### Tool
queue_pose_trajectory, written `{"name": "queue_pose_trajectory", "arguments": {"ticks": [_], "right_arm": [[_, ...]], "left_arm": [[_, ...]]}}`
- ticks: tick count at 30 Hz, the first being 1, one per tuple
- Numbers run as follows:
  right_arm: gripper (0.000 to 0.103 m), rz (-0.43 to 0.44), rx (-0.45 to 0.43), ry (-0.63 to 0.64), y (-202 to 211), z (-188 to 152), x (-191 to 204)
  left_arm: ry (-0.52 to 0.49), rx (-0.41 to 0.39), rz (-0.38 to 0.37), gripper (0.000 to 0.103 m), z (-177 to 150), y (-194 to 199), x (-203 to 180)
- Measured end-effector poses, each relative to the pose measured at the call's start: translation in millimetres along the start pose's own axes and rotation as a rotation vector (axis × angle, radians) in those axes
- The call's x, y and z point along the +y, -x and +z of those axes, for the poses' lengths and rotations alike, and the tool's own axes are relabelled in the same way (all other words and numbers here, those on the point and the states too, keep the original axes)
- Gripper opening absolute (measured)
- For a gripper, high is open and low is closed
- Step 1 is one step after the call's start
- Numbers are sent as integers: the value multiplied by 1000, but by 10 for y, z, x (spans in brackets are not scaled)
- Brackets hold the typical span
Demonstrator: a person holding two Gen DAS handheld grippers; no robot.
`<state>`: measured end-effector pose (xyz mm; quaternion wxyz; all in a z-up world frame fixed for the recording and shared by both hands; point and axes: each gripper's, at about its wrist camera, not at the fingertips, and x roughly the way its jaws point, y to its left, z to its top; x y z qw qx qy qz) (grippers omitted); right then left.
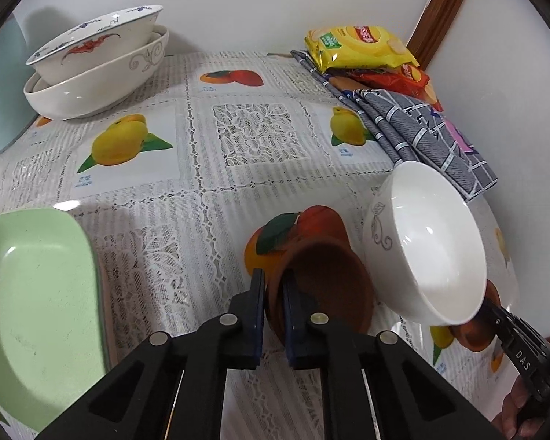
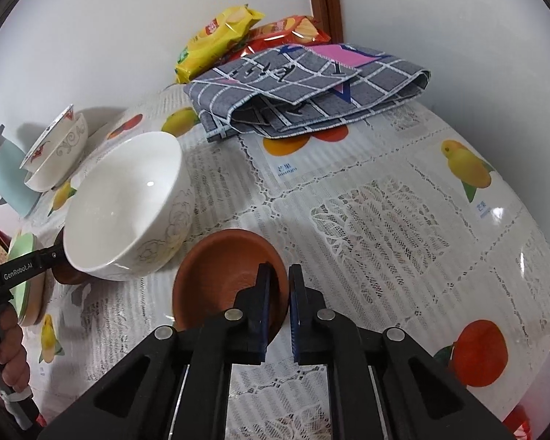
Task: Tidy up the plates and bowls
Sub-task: 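Close the left gripper on its brown bowl rim while the right gripper closes on the other, then carry the right gripper's brown bowl over the white bowl while the left gripper lifts its brown bowl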
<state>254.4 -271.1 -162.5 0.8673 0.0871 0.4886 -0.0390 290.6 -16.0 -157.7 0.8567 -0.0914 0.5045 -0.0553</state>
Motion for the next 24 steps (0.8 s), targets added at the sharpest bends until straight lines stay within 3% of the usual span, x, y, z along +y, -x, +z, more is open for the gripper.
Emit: {"name": "queue_pose_trajectory", "arguments": {"ticks": [10,24], "right_arm": [[9,9,-19,-35,215,-31,27],[9,23,-157,19,949,156,350]], "left_arm": [[9,-22,-15,9,-85,285,59],[4,-114,-29,9,-67,936,42]]}}
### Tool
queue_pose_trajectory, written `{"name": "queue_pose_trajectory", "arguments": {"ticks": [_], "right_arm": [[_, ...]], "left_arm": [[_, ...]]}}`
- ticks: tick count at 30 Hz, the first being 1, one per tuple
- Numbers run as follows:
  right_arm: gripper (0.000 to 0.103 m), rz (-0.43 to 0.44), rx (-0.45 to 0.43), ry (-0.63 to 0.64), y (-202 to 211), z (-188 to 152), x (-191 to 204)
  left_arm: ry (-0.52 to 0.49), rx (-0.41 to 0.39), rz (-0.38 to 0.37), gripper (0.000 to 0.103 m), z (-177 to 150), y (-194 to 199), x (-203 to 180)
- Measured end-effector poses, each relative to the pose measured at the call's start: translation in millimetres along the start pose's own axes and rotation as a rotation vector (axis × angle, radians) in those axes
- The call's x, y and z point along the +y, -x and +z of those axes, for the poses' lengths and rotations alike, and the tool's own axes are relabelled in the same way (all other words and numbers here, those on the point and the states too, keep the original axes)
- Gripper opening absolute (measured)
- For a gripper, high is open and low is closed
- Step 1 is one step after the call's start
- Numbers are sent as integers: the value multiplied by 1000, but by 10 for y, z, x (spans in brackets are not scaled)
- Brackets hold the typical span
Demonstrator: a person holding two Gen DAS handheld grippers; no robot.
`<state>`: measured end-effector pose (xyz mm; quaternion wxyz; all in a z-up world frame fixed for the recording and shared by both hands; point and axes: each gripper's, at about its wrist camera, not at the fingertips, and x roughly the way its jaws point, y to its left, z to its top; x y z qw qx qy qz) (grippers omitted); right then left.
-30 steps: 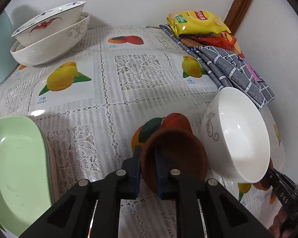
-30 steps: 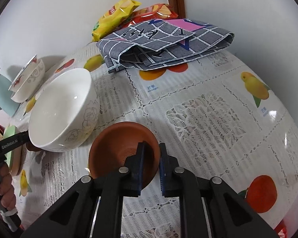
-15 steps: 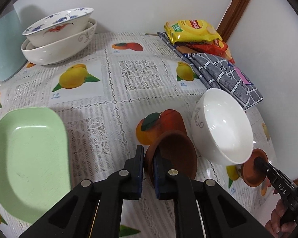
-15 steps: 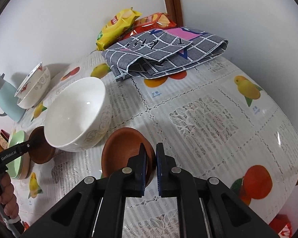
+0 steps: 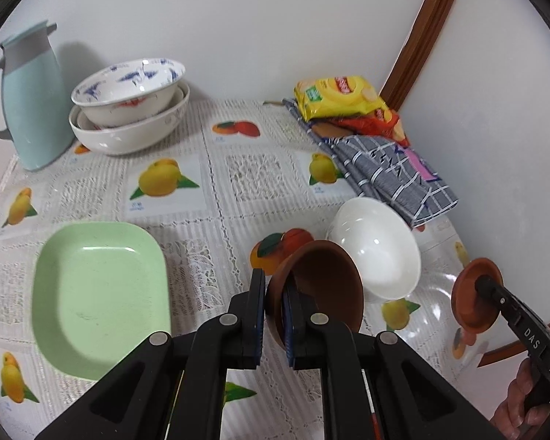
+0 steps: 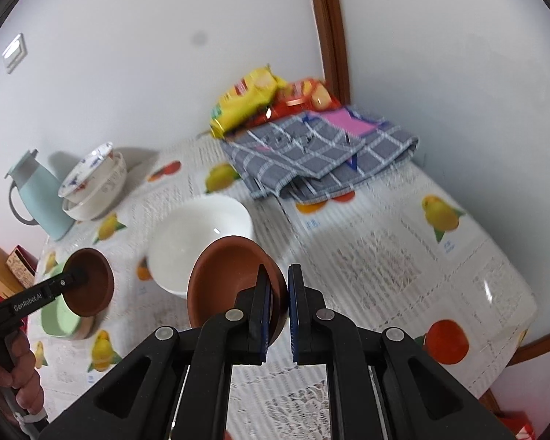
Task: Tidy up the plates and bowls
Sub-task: 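Carry the right gripper's brown bowl over the white bowl while the left gripper lifts its brown bowl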
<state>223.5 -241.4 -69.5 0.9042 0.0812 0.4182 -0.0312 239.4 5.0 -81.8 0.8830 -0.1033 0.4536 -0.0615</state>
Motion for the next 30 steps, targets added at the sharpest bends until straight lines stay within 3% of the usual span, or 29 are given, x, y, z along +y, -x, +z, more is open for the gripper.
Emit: {"name": "queue_pose_trajectory", "arguments": {"ticks": [16,30], "right_arm": [[9,64,-50,57,271,143,468],[9,82,-10,73,-50,222,499]], "left_arm": [[24,-60,25,9,13,494,89],[62,-68,57,9,55,420,159]]}}
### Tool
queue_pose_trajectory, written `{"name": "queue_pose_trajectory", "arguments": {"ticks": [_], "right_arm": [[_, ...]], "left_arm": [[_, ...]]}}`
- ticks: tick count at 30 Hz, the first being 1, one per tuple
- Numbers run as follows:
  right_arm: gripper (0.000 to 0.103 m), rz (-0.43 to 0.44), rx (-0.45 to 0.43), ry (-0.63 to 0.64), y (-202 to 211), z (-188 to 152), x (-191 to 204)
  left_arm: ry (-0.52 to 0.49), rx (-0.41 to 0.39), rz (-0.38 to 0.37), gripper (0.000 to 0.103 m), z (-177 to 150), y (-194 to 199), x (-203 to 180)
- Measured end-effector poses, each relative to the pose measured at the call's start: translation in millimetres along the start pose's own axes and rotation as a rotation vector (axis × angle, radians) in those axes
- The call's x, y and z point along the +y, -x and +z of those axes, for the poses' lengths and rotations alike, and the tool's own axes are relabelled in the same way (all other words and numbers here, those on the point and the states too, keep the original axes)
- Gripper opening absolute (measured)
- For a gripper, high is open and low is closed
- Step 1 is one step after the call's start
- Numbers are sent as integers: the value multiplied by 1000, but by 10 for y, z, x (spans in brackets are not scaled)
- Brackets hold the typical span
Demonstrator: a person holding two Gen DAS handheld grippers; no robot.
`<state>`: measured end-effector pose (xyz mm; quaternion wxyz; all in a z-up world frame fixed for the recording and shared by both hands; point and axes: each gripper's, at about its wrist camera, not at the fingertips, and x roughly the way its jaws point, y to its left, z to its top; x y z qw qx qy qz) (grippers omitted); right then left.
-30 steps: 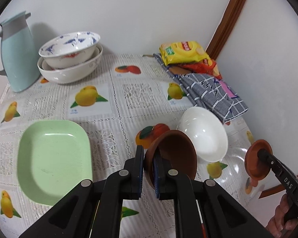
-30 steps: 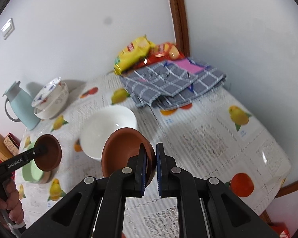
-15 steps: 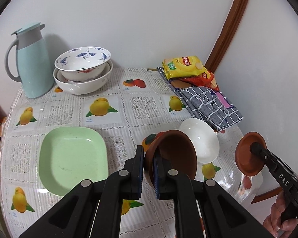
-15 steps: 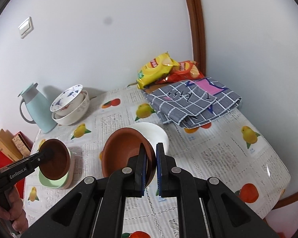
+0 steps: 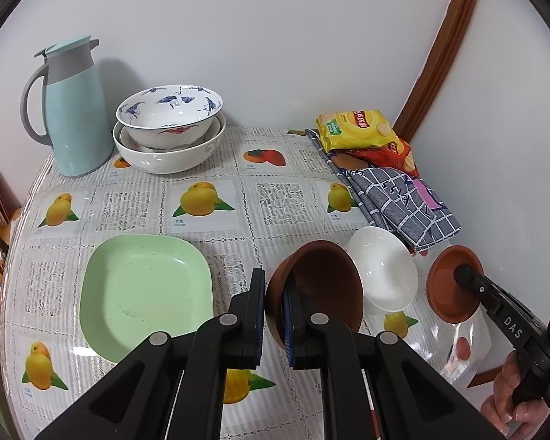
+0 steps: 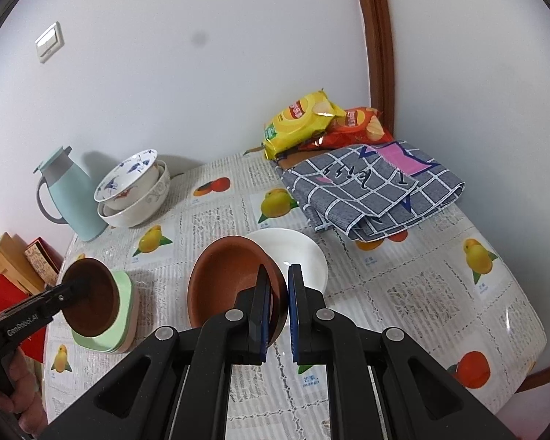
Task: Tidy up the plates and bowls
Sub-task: 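Carry the right gripper's brown bowl over the white bowl while the left gripper lifts its brown bowl, then lower the brown bowl into the white bowl and open the right gripper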
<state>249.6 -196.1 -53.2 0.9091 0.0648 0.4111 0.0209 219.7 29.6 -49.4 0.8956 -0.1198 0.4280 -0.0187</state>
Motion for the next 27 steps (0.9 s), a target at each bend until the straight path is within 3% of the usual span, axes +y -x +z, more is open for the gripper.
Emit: {"name": "queue_pose_trajectory", "arguments": {"ticks": [18,27], "right_arm": [[9,-9,140,42,-927,40,-29],[9,-39,195,92,-1266,57,1]], "left_arm": [[20,64,20,9,109,-575,64],[20,68,29,9,129,-659,40]]}}
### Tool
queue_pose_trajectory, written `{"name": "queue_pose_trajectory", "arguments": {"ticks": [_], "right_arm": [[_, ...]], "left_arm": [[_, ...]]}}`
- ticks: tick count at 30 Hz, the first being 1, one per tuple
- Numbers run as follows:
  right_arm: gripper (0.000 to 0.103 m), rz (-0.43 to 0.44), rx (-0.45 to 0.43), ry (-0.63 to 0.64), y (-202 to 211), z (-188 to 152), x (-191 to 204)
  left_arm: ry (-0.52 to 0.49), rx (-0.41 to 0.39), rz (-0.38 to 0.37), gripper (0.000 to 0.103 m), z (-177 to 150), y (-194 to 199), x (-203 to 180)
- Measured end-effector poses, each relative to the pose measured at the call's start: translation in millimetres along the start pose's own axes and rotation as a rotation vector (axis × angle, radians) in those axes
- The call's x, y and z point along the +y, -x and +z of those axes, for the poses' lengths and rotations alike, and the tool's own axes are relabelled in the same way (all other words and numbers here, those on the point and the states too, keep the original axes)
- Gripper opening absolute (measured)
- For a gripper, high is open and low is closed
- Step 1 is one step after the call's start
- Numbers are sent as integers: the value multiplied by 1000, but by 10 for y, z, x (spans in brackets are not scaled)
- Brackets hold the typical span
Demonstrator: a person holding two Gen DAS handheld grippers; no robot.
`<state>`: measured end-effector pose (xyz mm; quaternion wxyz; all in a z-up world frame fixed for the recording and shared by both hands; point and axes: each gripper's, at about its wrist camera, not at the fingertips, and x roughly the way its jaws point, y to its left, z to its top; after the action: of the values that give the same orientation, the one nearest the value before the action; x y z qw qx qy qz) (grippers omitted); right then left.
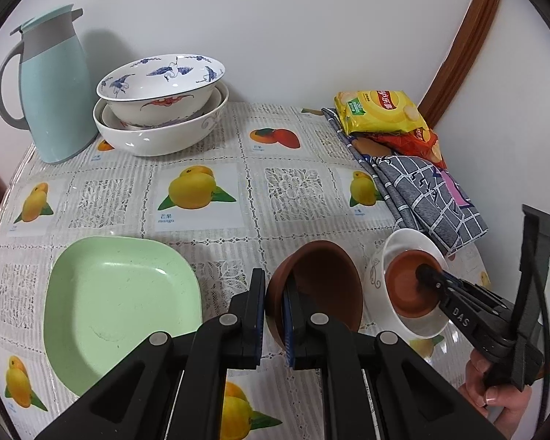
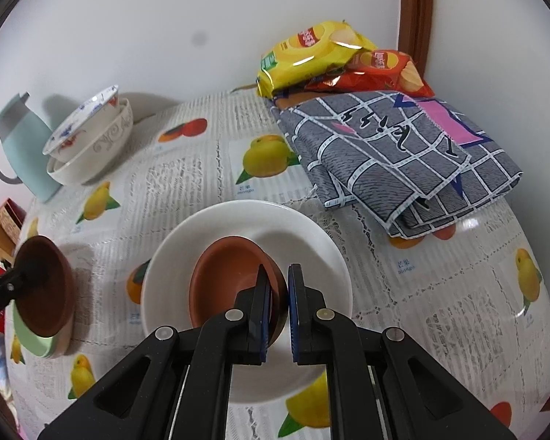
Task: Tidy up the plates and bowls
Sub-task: 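Lower the brown bowl into the white bowl and open the right gripper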
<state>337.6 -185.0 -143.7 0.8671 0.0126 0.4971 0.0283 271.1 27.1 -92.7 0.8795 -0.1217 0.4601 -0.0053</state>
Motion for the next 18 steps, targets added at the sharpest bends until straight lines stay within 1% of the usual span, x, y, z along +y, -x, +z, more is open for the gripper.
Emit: {"name": "queue_pose_trajectory", "arguments": {"ticks": [12,18], "right_arm": [[9,8,40,35,-128,32,12],[9,-52,65,79,-163,31,76]], "left_arm": [[4,10,-7,9,25,-72,0],[3,14,-10,9,14,-97,8]]}}
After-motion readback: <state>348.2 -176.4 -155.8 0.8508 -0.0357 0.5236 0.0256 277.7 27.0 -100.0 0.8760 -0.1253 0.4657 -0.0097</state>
